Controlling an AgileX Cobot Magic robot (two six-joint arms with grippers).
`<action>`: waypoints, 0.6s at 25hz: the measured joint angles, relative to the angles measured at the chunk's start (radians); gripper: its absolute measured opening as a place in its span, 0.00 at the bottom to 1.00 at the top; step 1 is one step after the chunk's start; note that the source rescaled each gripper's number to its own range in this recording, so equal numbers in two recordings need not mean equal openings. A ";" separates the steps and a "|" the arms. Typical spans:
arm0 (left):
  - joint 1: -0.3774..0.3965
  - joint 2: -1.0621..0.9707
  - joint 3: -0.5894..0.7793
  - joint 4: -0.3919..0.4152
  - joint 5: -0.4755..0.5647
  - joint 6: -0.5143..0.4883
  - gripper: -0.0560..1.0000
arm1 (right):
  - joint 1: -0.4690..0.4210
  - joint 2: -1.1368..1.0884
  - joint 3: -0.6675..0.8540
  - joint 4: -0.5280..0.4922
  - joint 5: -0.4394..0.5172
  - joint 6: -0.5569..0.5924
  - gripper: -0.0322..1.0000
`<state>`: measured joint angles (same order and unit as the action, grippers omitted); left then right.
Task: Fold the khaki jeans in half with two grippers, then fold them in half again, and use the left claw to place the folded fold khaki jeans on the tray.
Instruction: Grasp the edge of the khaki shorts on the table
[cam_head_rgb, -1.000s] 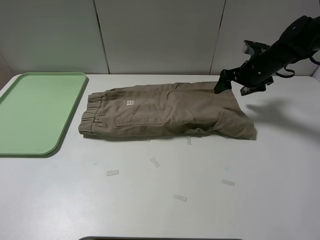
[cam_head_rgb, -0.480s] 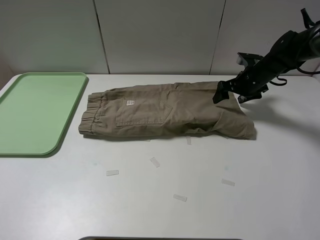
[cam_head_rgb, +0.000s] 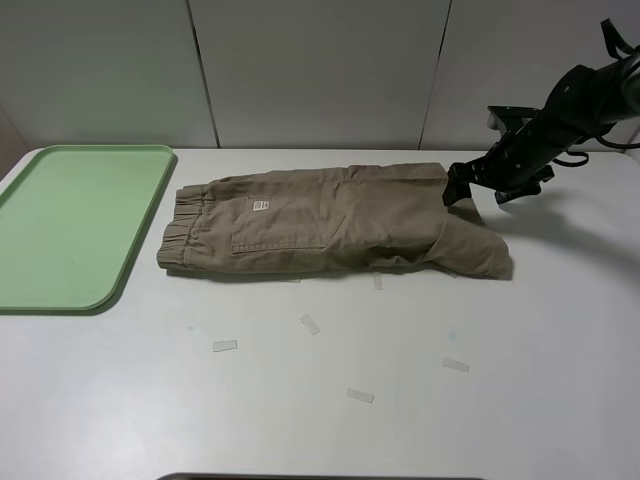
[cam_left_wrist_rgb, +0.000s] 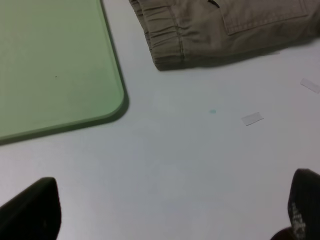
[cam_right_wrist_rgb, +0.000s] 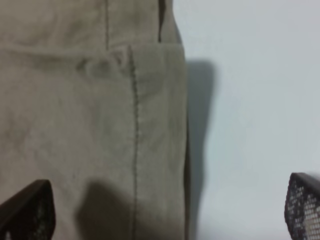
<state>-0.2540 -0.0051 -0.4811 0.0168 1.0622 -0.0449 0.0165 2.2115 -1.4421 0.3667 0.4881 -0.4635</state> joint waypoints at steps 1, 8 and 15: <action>0.000 0.000 0.000 0.000 0.000 0.000 0.91 | 0.000 0.000 0.000 0.000 0.000 0.000 1.00; 0.000 0.000 0.000 0.000 0.000 0.000 0.91 | 0.002 0.000 0.000 0.005 0.006 0.004 1.00; 0.000 0.000 0.000 0.000 0.000 0.000 0.90 | 0.018 0.000 0.000 0.028 0.026 0.018 1.00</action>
<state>-0.2540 -0.0051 -0.4811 0.0168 1.0622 -0.0449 0.0344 2.2115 -1.4421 0.3946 0.5142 -0.4455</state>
